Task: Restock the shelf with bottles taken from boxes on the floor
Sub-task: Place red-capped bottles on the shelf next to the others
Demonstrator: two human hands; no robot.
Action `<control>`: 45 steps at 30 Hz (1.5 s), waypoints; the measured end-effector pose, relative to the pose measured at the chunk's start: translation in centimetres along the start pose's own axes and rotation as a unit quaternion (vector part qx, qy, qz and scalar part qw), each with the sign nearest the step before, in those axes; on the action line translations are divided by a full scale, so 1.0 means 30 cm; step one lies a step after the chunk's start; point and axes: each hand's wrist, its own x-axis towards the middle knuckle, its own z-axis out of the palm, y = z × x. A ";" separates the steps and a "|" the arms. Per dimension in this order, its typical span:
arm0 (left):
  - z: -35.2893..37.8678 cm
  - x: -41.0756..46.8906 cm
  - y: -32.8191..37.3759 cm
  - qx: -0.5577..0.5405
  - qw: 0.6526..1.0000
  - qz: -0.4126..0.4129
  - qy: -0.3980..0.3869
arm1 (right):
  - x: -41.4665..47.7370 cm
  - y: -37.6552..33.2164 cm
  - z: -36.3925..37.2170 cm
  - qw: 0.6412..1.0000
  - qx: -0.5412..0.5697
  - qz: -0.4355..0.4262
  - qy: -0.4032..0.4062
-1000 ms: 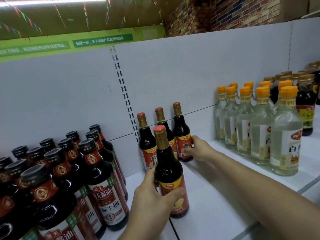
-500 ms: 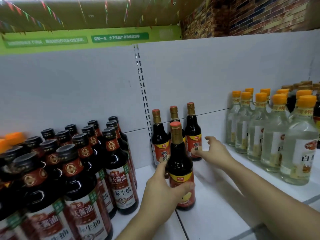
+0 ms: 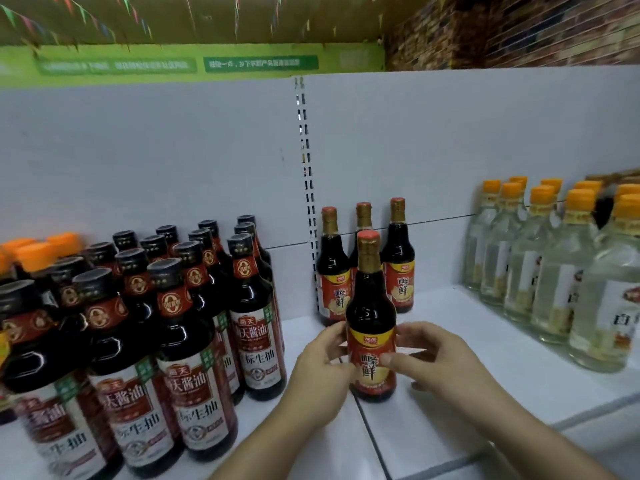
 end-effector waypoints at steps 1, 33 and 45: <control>0.004 -0.004 -0.002 -0.004 1.000 0.001 0.004 | -0.004 0.008 0.009 1.000 -0.006 -0.009 0.006; 0.000 0.077 -0.009 0.005 0.999 -0.018 0.038 | 0.303 0.045 0.075 0.997 -0.003 -0.047 -0.058; -0.014 0.117 -0.005 0.028 0.999 -0.029 0.037 | 0.354 0.065 0.109 0.996 0.005 -0.066 -0.053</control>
